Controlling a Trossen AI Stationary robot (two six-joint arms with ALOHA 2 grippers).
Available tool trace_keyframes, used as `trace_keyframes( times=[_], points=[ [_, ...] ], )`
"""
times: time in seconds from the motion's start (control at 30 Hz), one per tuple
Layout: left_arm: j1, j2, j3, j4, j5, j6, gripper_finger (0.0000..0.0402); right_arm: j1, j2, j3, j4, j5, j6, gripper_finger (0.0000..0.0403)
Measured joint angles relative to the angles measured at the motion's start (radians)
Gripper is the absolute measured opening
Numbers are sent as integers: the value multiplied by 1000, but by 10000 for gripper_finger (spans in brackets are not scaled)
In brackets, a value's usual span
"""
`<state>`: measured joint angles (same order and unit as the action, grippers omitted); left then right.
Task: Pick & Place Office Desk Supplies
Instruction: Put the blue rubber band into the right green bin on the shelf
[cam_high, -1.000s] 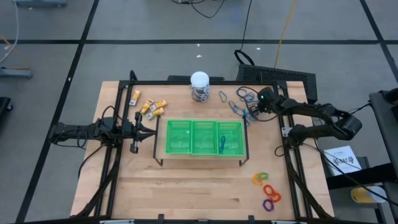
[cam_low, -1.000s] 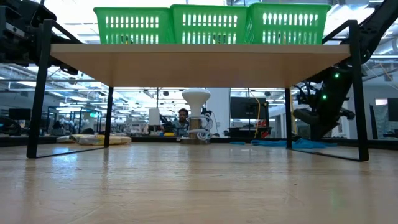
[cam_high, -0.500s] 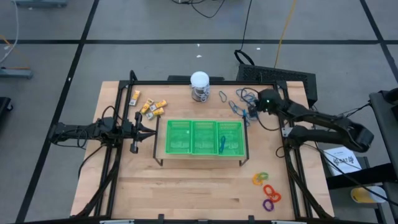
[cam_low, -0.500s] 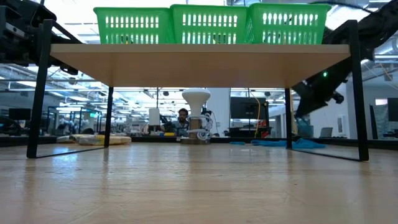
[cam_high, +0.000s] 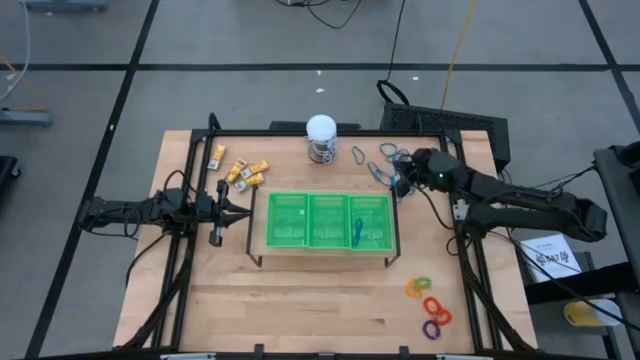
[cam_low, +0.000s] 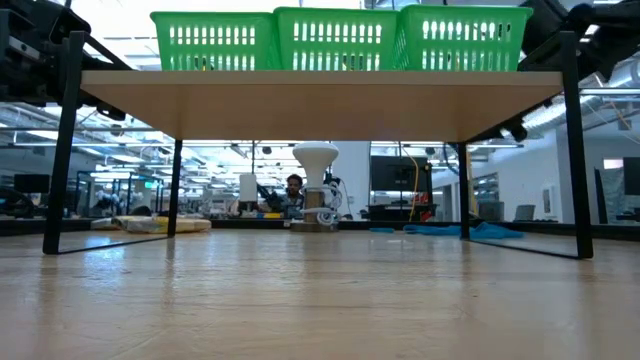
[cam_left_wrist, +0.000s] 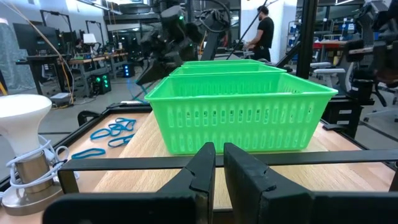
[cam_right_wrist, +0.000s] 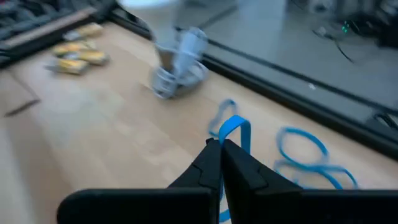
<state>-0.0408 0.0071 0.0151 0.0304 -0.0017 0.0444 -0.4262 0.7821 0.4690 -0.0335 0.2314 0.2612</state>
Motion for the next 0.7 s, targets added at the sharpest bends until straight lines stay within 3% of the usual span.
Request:
trace_keyframes(
  times=[0.7],
  points=[
    [0, 0, 0, 0, 0, 0, 45, 249, -3, 0, 435, 0, -206, 0]
  ],
)
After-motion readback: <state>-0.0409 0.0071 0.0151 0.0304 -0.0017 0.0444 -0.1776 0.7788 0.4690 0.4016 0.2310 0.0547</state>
